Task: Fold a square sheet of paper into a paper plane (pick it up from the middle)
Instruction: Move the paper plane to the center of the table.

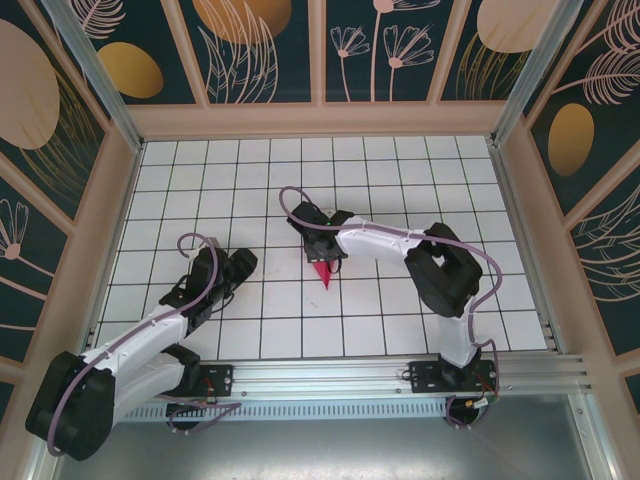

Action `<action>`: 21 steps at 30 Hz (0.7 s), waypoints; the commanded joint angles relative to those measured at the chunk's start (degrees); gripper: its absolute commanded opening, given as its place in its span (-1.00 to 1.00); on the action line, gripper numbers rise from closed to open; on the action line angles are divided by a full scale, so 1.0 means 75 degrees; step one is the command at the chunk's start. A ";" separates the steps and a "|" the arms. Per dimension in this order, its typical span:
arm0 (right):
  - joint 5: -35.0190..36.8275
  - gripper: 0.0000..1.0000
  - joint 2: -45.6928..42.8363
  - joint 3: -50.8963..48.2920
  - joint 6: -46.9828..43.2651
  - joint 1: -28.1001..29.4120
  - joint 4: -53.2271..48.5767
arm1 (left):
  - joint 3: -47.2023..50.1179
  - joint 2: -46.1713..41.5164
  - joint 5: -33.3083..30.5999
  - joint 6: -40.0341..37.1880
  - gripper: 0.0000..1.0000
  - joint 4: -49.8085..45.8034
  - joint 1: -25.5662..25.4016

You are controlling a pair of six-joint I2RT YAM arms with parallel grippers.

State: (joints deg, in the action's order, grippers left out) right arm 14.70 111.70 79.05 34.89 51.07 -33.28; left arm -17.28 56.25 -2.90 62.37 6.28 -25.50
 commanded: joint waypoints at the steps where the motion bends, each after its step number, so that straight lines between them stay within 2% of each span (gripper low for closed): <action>1: -0.0042 -0.72 0.0137 -0.0099 0.0105 -0.0081 -0.0157 | -0.0086 0.0133 0.0208 -0.0194 0.22 0.0228 0.0048; 17: -0.0354 -0.57 -0.0140 -0.0462 -0.0044 -0.0235 0.0104 | -0.0163 0.0505 0.0515 -0.0280 0.24 0.0424 0.0048; 19: -0.0324 -0.44 -0.0256 -0.0423 -0.0059 -0.0238 0.0055 | -0.0191 0.0533 0.0538 -0.0289 0.24 0.0427 0.0048; 21: -0.0297 -0.41 -0.0381 -0.0382 -0.0093 -0.0235 -0.0009 | -0.0217 0.0540 0.0558 -0.0312 0.24 0.0432 0.0048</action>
State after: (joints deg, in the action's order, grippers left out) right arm 12.36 111.68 75.68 34.68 49.47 -32.71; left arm -17.41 59.92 0.32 61.52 7.53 -25.50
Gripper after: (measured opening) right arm 0.292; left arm 0.621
